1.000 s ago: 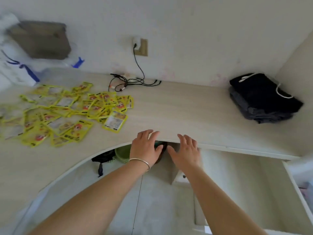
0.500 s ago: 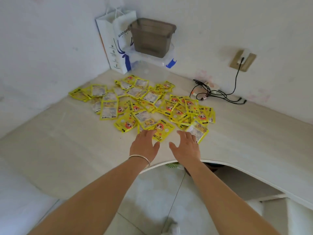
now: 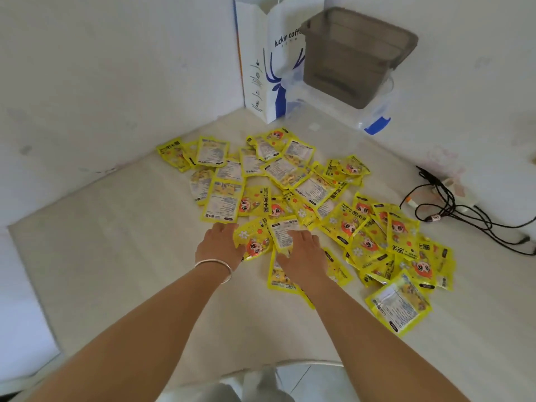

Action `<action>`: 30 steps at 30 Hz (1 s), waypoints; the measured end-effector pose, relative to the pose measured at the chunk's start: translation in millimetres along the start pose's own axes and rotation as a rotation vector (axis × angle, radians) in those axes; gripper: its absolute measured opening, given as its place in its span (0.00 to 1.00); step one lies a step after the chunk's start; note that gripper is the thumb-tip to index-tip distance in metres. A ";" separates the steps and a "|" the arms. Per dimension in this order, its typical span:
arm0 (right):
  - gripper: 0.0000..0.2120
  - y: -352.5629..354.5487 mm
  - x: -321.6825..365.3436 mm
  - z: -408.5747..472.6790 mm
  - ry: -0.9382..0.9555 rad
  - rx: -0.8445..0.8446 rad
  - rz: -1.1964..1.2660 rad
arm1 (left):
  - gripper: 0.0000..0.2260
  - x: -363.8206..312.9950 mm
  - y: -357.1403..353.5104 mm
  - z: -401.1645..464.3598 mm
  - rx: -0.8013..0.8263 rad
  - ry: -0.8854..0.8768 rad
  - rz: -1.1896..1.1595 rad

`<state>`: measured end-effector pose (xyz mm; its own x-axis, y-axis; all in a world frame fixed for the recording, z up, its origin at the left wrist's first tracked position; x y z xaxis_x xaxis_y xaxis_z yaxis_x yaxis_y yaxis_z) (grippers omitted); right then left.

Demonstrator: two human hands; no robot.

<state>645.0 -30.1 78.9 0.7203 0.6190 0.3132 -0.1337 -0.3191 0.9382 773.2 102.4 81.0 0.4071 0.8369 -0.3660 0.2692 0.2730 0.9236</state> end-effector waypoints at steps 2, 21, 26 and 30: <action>0.33 -14.9 3.2 10.1 -0.013 0.057 -0.039 | 0.23 4.0 -5.5 13.5 0.032 0.015 0.022; 0.43 -22.1 17.0 45.9 -0.096 0.071 -0.273 | 0.24 -20.9 -40.0 60.6 0.305 0.124 -0.188; 0.31 7.9 0.4 63.9 -0.224 -0.031 -0.127 | 0.09 1.0 -8.4 87.9 -0.019 0.190 -0.399; 0.27 11.6 -23.5 59.0 -0.491 -0.111 0.147 | 0.20 29.9 -2.7 103.1 -0.105 0.325 -0.171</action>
<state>666.7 -90.7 73.8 0.9191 0.1556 0.3619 -0.3095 -0.2831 0.9078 874.6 77.8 55.8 0.0614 0.8774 -0.4757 0.2110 0.4545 0.8654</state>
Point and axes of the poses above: each hand's wrist, its own z-axis towards the middle knuckle, its own y-axis out of the back of the hand, x = y × z, the point moved 9 cm from there along z, towards the middle knuckle, and after that the axes turned 14 degrees about -x, right-handed, at the moved point
